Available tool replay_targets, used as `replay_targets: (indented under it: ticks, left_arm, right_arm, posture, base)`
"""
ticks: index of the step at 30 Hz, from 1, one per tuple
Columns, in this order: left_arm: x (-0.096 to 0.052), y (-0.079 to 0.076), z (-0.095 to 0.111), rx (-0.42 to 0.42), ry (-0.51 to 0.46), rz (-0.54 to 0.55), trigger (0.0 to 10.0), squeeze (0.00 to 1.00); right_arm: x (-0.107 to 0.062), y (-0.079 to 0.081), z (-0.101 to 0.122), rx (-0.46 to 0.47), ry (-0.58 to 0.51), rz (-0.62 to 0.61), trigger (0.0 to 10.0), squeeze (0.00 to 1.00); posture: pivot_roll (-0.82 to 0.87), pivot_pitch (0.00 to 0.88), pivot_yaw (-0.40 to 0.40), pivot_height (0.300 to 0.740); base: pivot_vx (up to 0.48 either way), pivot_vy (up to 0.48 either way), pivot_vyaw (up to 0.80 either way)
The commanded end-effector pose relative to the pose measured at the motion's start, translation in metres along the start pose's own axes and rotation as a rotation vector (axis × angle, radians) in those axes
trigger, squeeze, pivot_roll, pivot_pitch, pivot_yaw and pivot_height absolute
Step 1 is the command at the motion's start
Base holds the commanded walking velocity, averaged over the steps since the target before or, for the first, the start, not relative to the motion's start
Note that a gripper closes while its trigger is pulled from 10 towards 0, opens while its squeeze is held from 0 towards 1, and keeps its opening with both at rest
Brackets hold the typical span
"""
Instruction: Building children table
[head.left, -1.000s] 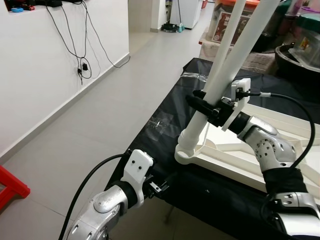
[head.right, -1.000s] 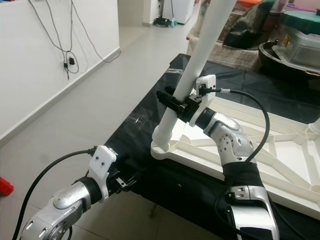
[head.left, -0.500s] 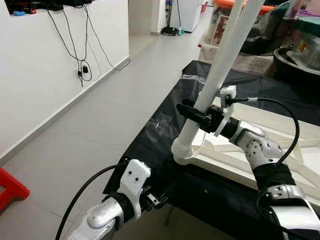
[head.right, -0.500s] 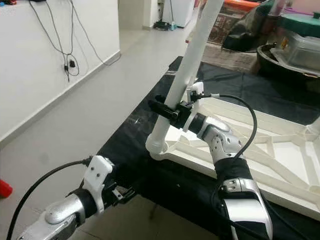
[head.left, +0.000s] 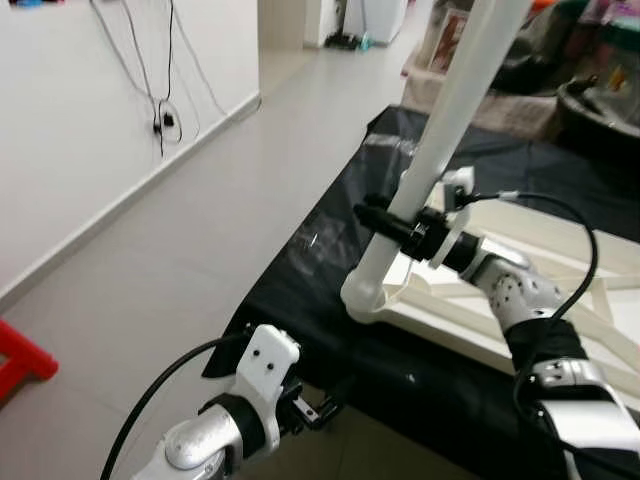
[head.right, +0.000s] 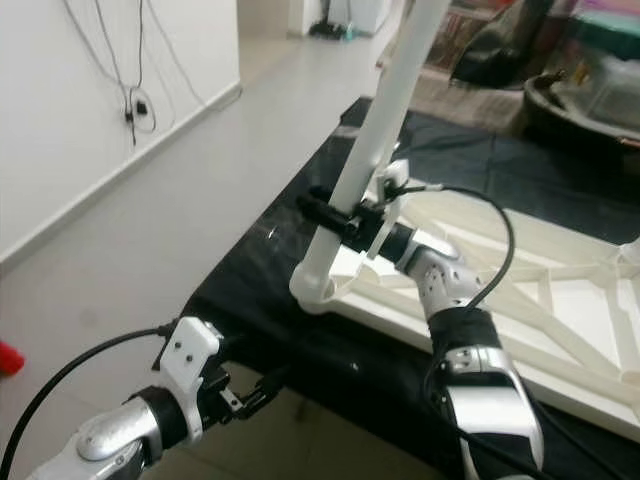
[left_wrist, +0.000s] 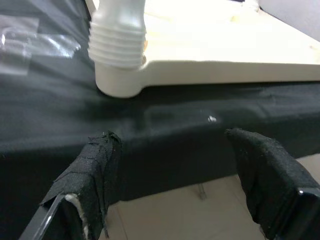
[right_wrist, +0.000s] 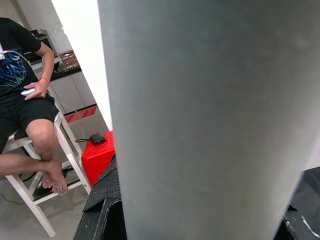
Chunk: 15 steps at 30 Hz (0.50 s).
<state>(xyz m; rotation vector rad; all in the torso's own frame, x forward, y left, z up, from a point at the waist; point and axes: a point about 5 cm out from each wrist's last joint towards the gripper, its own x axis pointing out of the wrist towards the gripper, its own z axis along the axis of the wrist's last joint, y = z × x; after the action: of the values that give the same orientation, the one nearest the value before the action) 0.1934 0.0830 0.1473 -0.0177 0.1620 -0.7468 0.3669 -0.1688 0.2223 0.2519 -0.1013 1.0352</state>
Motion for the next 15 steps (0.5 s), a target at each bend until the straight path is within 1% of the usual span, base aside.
replay_targets:
  ticks: [1,9,15]
  left_arm:
    - [-0.004,-0.003,0.001,-0.008,0.009,-0.006,10.0,0.00]
    - [-0.011,-0.008,0.001,-0.027,0.027,-0.003,10.0,0.00]
    - [-0.015,-0.010,0.002,-0.041,0.039,0.003,10.0,0.00]
  right_arm:
    - [-0.003,-0.002,0.002,-0.023,0.009,-0.007,10.0,0.00]
    - [-0.002,-0.003,0.004,-0.045,-0.006,-0.003,10.0,0.00]
    - [-0.001,-0.002,0.000,-0.043,0.022,0.024,10.0,0.00]
  posture:
    - [0.11,0.182,-0.115,0.740]
    - [0.12,0.221,-0.119,0.740]
    - [0.12,0.243,-0.122,0.740]
  base:
    - [0.000,0.000,0.00]
    - [0.000,0.000,0.00]
    - [0.000,0.000,0.00]
